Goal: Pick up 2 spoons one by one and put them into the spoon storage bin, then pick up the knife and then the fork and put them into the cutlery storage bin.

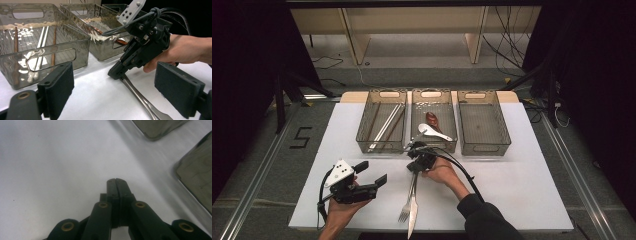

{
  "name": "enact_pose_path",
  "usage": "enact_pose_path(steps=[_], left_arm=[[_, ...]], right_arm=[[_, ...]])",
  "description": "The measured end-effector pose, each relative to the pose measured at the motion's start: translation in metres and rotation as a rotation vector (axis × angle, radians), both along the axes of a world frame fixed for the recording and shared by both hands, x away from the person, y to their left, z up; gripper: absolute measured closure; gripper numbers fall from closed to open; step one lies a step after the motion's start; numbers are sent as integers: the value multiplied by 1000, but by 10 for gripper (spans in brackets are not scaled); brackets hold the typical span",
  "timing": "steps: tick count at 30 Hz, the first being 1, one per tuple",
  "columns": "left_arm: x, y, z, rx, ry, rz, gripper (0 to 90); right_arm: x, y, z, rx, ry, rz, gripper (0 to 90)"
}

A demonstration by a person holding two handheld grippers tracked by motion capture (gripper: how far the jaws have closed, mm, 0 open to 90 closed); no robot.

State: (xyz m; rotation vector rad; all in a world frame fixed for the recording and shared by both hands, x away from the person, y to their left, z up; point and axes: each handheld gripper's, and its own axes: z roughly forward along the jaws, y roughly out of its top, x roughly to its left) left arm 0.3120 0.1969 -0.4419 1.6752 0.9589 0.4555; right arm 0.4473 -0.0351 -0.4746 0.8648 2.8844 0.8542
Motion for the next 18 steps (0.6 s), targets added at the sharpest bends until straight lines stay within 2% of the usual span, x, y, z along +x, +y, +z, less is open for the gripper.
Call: enact_pose_path(steps=[8, 14, 18], left_arm=[[-4, 3, 1, 3, -2, 1, 154], [-4, 3, 1, 3, -2, 2, 154], [-2, 3, 1, -2, -2, 6, 154]], right_arm=[[-1, 1, 1, -21, -5, 0, 900], [-4, -2, 3, -59, -19, 7, 900], [-5, -4, 5, -79, -10, 12, 900]])
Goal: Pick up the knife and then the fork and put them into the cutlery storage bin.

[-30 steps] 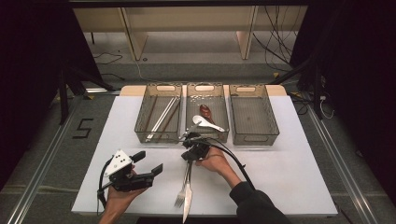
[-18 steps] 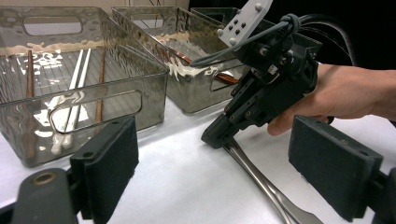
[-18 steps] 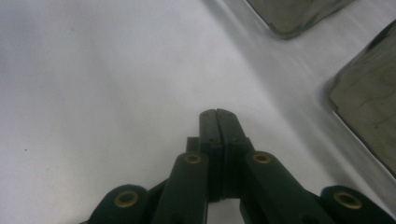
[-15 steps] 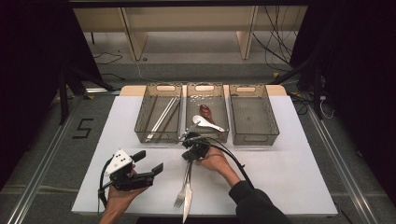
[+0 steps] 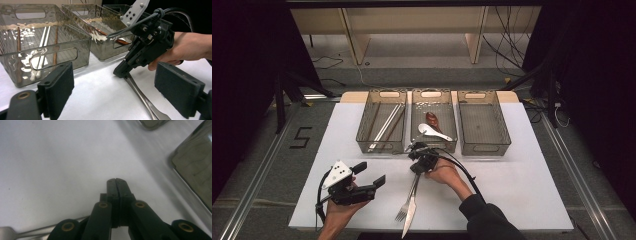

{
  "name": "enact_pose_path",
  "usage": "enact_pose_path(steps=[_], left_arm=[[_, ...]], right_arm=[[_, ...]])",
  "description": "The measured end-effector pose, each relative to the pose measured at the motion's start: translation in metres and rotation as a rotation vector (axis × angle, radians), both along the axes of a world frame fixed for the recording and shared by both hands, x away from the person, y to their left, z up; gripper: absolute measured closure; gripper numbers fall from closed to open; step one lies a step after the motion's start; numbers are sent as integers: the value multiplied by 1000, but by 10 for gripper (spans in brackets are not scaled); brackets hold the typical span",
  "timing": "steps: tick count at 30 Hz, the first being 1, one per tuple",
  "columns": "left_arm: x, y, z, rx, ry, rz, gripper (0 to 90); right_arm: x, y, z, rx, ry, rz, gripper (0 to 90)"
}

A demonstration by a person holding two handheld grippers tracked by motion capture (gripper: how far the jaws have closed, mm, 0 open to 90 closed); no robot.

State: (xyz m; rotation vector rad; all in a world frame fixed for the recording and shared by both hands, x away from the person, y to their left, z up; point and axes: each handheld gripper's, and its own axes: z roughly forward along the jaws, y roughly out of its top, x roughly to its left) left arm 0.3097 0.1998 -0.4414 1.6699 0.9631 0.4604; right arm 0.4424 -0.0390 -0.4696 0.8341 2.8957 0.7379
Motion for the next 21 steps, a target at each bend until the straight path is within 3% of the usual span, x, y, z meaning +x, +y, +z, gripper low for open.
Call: enact_pose_path(steps=[13, 21], left_arm=[[-1, -1, 1, 12, -6, -7, 154], [-3, 1, 0, 13, -9, -6, 154]], right_arm=[[-10, -22, 1, -16, 5, -22, 900], [-26, -45, 2, -11, 18, -53, 900]])
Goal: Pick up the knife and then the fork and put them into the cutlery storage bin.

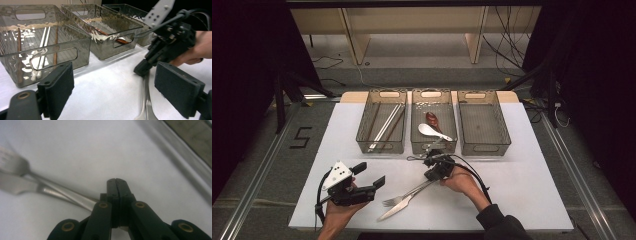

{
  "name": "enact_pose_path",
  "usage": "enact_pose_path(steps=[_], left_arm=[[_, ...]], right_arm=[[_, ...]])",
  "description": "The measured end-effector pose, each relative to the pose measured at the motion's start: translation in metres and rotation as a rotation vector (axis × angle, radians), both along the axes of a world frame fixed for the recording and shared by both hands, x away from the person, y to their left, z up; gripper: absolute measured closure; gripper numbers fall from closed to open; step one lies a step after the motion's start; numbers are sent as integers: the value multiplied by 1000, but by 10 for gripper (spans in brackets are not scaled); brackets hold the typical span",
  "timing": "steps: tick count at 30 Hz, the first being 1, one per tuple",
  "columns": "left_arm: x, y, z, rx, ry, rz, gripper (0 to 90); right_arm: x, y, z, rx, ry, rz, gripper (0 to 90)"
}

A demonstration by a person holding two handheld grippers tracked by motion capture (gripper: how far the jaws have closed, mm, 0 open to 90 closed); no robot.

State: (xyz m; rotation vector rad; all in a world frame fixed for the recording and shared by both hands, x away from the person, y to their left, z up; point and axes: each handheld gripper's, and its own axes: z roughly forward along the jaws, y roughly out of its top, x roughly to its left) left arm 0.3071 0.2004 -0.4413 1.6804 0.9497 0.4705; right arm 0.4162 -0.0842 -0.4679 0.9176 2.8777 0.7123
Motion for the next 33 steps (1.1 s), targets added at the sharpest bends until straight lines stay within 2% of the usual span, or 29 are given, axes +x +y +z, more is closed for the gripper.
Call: enact_pose_path(steps=[6, 12, 23, 33], left_arm=[[0, -1, 0, 6, 0, -1, 154], [0, -1, 0, 11, 1, -4, 154], [-1, 0, 0, 13, 2, -1, 154], [-1, 0, 0, 8, 0, 3, 154]], right_arm=[[-13, -18, 1, -4, 1, -16, 900], [-24, -31, 0, 15, 13, -22, 900], [-49, -39, 0, 9, 5, 2, 900], [-64, -36, 1, -8, 13, 42, 900]])
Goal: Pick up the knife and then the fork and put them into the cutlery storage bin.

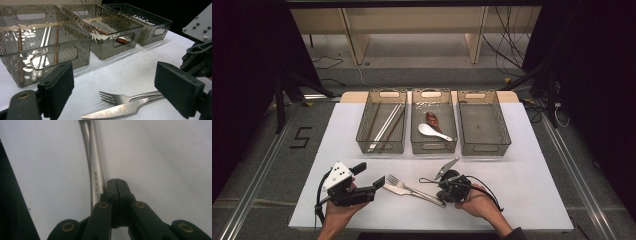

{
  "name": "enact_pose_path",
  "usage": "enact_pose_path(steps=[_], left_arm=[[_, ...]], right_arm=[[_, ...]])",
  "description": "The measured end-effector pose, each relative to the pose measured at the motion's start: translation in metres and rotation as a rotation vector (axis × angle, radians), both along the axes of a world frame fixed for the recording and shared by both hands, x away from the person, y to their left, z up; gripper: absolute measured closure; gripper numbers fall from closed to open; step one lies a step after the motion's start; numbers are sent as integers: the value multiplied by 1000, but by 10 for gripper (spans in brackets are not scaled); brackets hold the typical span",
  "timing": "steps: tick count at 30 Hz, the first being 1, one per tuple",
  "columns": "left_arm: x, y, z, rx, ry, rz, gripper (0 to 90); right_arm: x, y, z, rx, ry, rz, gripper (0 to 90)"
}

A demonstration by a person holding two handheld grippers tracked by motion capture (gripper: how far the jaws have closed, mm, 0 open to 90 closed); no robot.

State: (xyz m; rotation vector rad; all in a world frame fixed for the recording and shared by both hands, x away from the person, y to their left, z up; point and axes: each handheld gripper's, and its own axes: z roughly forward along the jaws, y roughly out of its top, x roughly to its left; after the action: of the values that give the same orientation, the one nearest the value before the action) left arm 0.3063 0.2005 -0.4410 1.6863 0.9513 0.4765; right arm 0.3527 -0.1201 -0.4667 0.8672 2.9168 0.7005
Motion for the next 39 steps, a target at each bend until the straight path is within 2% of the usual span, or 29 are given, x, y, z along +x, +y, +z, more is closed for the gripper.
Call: enact_pose_path(steps=[3, 5, 11, 14, 18, 21, 22, 30, 36, 39], left_arm=[[0, 0, 0, 1, 0, -1, 154], [0, 0, 0, 2, -2, 0, 154], [0, 0, 0, 0, -1, -1, 154], [0, 0, 0, 1, -1, -1, 154], [0, 0, 0, 1, 0, -1, 154], [0, 0, 0, 3, 1, -1, 154], [0, 0, 0, 2, 2, 0, 154], [0, 0, 0, 2, 2, 0, 154], [0, 0, 0, 1, 3, 1, 154], [0, 0, 0, 3, 4, 0, 154]], right_arm=[[0, 1, 1, -11, 0, 4, 900], [-1, 2, 2, -10, -21, 7, 900], [-6, 9, 12, 43, -64, 42, 900], [-9, 13, 13, 77, -55, 72, 900], [-10, 19, 8, 62, -50, 105, 900], [-10, 21, 5, 43, -41, 104, 900], [-10, 21, 3, 39, -61, 107, 900], [-1, 20, 4, -6, -77, 79, 900], [-2, 23, 9, 13, -72, 110, 900], [-1, 28, 7, 1, -65, 133, 820]])
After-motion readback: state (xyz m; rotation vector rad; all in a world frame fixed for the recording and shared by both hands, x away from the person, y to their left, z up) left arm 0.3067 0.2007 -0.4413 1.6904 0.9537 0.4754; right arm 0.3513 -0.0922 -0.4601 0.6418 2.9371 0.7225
